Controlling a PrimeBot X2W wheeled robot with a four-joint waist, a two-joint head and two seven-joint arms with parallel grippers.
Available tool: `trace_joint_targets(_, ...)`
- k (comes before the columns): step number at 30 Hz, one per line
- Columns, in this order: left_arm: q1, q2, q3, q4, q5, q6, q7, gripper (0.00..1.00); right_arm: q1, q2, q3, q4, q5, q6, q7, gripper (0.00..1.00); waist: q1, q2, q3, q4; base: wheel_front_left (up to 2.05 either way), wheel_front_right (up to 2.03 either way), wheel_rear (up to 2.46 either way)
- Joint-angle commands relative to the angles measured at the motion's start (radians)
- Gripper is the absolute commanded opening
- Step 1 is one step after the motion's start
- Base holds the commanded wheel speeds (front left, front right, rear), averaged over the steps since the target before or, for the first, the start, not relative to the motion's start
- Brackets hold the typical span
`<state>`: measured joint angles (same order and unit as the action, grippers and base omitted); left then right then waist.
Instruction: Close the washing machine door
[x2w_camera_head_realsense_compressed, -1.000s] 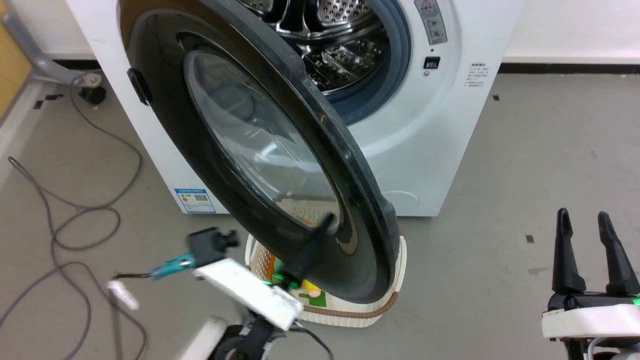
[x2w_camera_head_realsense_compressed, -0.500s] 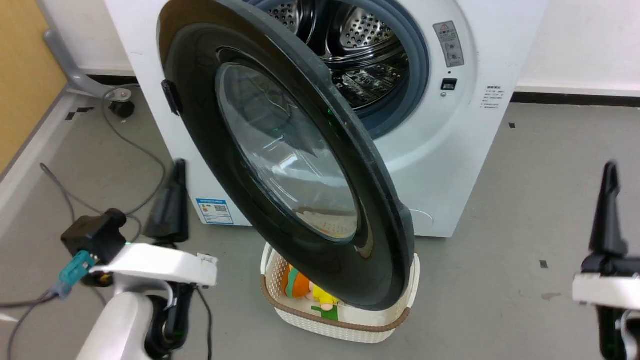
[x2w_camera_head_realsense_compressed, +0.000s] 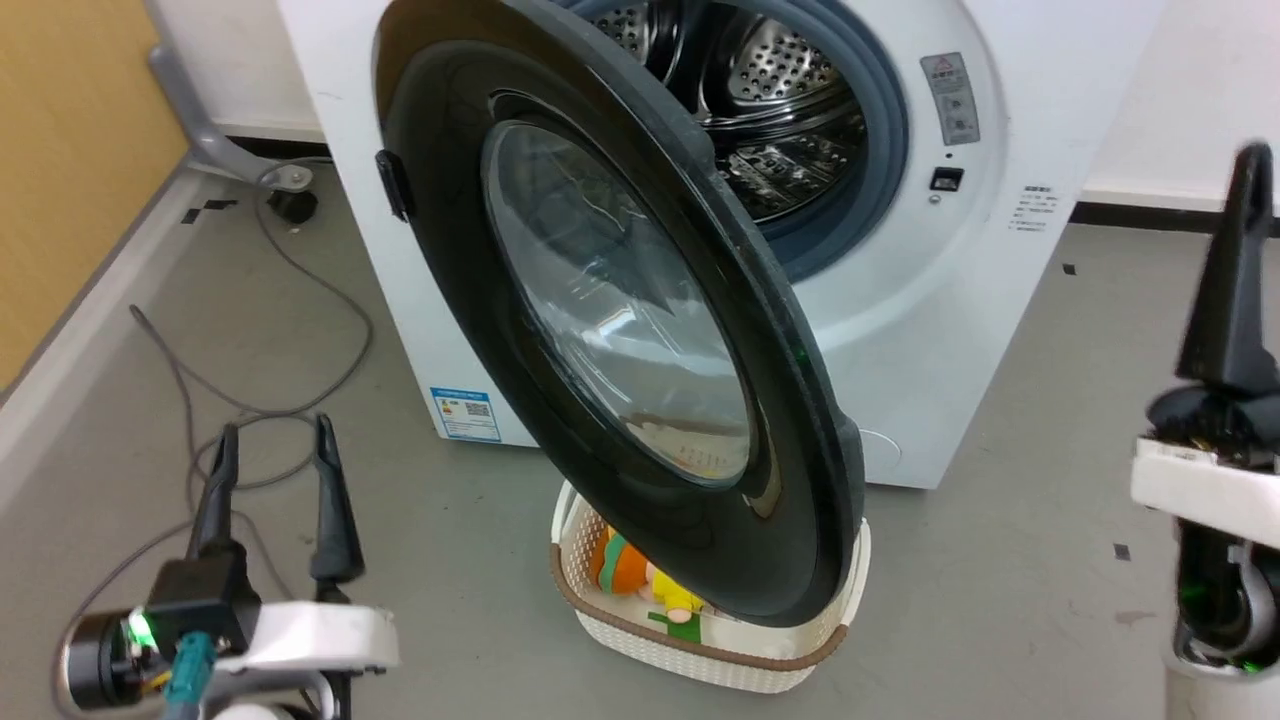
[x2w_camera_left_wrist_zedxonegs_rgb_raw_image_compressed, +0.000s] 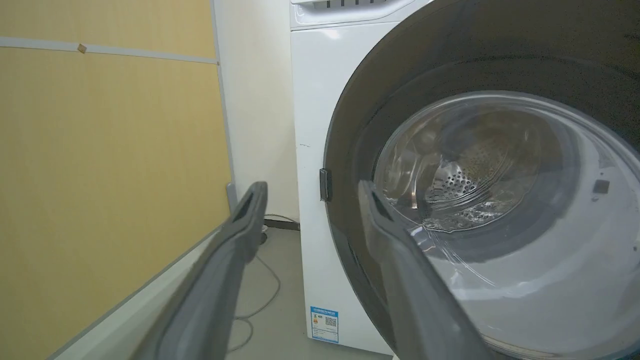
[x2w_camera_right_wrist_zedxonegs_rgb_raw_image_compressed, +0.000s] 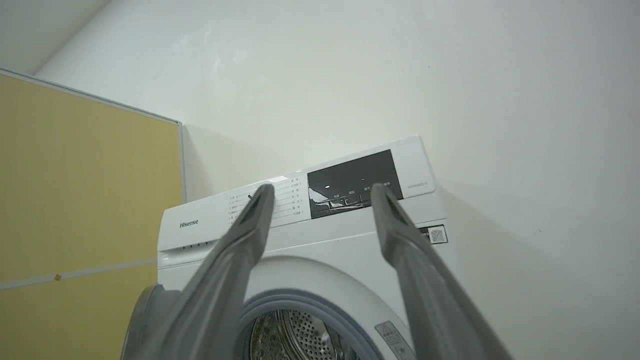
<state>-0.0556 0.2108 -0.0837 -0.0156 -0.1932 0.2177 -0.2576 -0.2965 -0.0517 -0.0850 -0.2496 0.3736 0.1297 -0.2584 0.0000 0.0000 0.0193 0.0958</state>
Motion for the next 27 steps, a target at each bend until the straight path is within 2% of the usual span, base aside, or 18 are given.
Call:
trace_joint_targets(1, 0.021, -0.006, 0.003, -0.006, 0.006, -0.009, -0.004, 1.00, -0.024, 0.001, 0.020, -0.017, 0.021, 0.001, -0.003, 1.00, 0.0000, 0.0000, -0.001, 0.004, 0.00, 0.00, 0.00)
trace_joint_targets(4, 0.049, -0.020, 0.018, -0.019, 0.020, -0.028, -0.004, 1.00, -0.053, 0.001, 0.099, -0.060, 0.063, 0.001, -0.003, 1.00, 0.0000, 0.0000, 0.000, 0.014, 0.00, 0.00, 0.00)
trace_joint_targets(5, 0.056, -0.023, 0.022, -0.022, 0.028, -0.033, -0.004, 1.00, -0.062, 0.001, 0.132, -0.075, 0.073, 0.001, -0.003, 0.93, 0.0000, 0.0000, 0.001, 0.017, 0.00, 0.00, 0.00)
trace_joint_targets(6, 0.064, -0.030, 0.027, -0.022, 0.031, -0.037, -0.004, 1.00, -0.068, 0.001, 0.166, -0.087, 0.086, 0.001, -0.003, 0.43, 0.0000, 0.0000, 0.001, 0.019, 0.00, 0.00, 0.00)
trace_joint_targets(7, 0.067, -0.038, 0.036, -0.027, 0.034, -0.038, -0.004, 1.00, -0.073, -0.002, 0.203, -0.097, 0.100, 0.001, -0.003, 0.12, 0.0000, 0.0000, 0.002, 0.022, 0.00, 0.00, 0.00)
trace_joint_targets(8, 0.071, -0.045, 0.044, -0.032, 0.039, -0.041, -0.004, 1.00, -0.076, -0.011, 0.241, -0.105, 0.114, 0.001, -0.003, 0.00, 0.0000, 0.0000, 0.003, 0.025, 0.00, 0.00, 0.00)
trace_joint_targets(15, 0.088, -0.084, 0.070, -0.030, 0.071, -0.072, -0.004, 1.00, -0.085, -0.153, 0.546, -0.071, 0.228, 0.001, -0.003, 0.00, 0.0000, 0.0000, 0.005, 0.034, 0.00, 0.00, 0.00)
trace_joint_targets(21, 0.087, -0.107, 0.089, -0.017, 0.089, -0.095, -0.004, 1.00, -0.099, -0.300, 0.787, 0.047, 0.151, 0.001, -0.003, 0.00, 0.0000, 0.0000, 0.009, 0.031, 0.00, 0.00, 0.00)
trace_joint_targets(24, 0.088, -0.117, 0.097, -0.014, 0.095, -0.103, -0.004, 1.00, -0.086, -0.332, 0.878, 0.115, 0.132, 0.001, -0.003, 0.00, 0.0000, 0.0000, 0.011, 0.028, 0.00, 0.00, 0.00)
trace_joint_targets(27, 0.088, -0.125, 0.105, -0.013, 0.101, -0.109, -0.004, 1.00, -0.065, -0.345, 0.927, 0.172, 0.135, 0.001, -0.003, 0.00, 0.0000, 0.0000, 0.016, 0.022, 0.00, 0.00, 0.00)
